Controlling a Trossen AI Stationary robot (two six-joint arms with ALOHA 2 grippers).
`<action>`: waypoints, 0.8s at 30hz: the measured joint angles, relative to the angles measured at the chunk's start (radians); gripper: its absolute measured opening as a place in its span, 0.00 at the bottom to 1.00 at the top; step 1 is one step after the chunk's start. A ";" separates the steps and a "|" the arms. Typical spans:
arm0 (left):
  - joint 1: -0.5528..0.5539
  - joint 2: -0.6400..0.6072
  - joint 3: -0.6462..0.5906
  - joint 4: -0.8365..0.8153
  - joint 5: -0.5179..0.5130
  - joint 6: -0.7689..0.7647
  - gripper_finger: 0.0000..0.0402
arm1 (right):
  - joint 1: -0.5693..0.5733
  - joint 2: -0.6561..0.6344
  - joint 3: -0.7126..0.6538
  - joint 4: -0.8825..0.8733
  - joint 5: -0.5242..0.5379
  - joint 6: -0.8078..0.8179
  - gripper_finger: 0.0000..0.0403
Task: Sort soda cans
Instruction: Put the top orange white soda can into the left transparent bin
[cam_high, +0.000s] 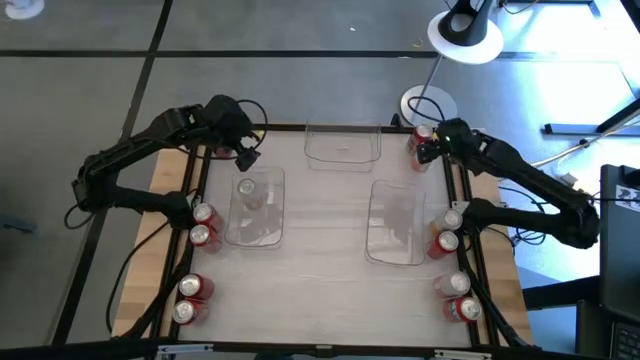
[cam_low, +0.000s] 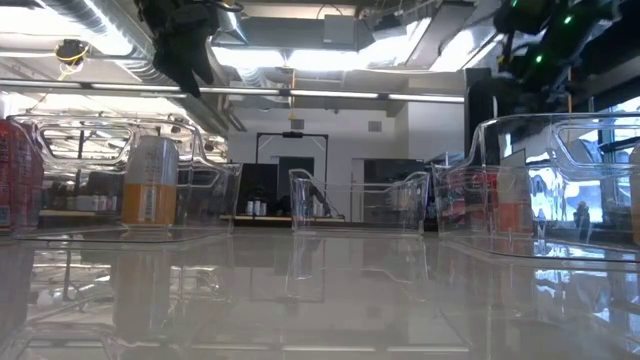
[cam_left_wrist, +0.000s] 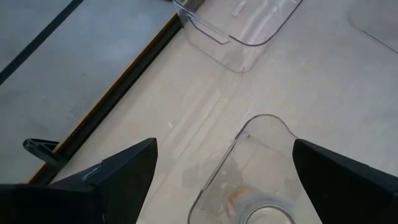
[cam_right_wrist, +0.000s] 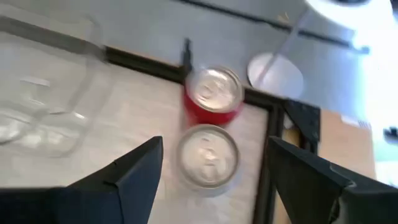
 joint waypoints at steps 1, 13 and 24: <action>0.000 0.000 0.000 0.000 0.000 0.002 0.90 | -0.025 0.018 0.000 0.001 -0.017 -0.007 0.70; 0.000 0.001 0.000 0.000 -0.001 0.002 0.90 | -0.067 0.126 0.000 0.014 0.030 -0.010 0.70; 0.000 0.001 0.000 0.000 -0.001 0.000 0.90 | -0.068 0.130 0.000 0.058 -0.093 -0.016 0.71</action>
